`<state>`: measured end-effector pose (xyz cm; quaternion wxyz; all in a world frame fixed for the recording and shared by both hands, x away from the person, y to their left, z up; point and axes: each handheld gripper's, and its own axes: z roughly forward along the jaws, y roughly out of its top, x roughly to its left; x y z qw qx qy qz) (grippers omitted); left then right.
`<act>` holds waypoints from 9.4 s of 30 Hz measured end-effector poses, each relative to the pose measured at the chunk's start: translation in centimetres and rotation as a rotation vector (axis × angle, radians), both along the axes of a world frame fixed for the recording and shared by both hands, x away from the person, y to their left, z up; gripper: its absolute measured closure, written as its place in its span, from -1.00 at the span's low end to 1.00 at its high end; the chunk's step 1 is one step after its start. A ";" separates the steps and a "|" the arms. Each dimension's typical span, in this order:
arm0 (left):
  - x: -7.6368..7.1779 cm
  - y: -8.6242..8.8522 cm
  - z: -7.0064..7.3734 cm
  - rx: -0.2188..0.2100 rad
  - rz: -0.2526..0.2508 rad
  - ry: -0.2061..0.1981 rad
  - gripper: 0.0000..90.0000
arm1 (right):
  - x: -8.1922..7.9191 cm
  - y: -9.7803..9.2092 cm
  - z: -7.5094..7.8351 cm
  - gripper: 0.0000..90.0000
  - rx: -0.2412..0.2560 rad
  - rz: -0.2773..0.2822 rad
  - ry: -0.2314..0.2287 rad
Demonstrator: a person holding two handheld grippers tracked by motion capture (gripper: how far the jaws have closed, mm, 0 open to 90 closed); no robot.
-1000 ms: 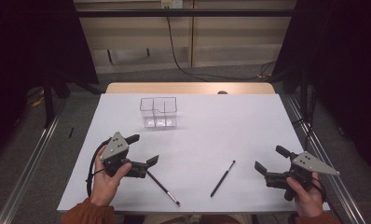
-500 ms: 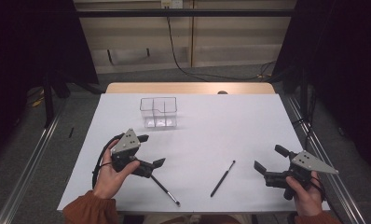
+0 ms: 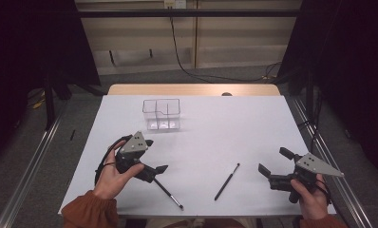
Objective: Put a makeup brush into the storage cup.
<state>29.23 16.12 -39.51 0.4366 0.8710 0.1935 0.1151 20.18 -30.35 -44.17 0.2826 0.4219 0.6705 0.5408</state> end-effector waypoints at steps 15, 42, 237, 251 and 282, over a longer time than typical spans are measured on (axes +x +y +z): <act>-0.4 -1.6 -0.9 0.189 -0.119 0.082 -0.90 | 0.0 0.0 0.0 -1.00 -0.001 0.011 0.000; -1.2 -4.2 -3.5 0.405 -0.322 0.153 -0.87 | 0.1 0.3 -0.2 -1.00 -0.013 0.032 0.018; 7.1 1.3 4.2 -0.294 0.217 -0.057 0.87 | 0.2 0.6 -0.2 -1.00 -0.023 0.046 0.024; 9.0 1.5 5.0 -0.348 0.263 -0.090 0.87 | 0.2 0.5 -0.2 -1.00 -0.022 0.046 0.023; 14.6 0.9 5.9 -0.358 0.350 -0.088 0.87 | 0.1 0.5 -0.2 -1.00 -0.022 0.053 0.024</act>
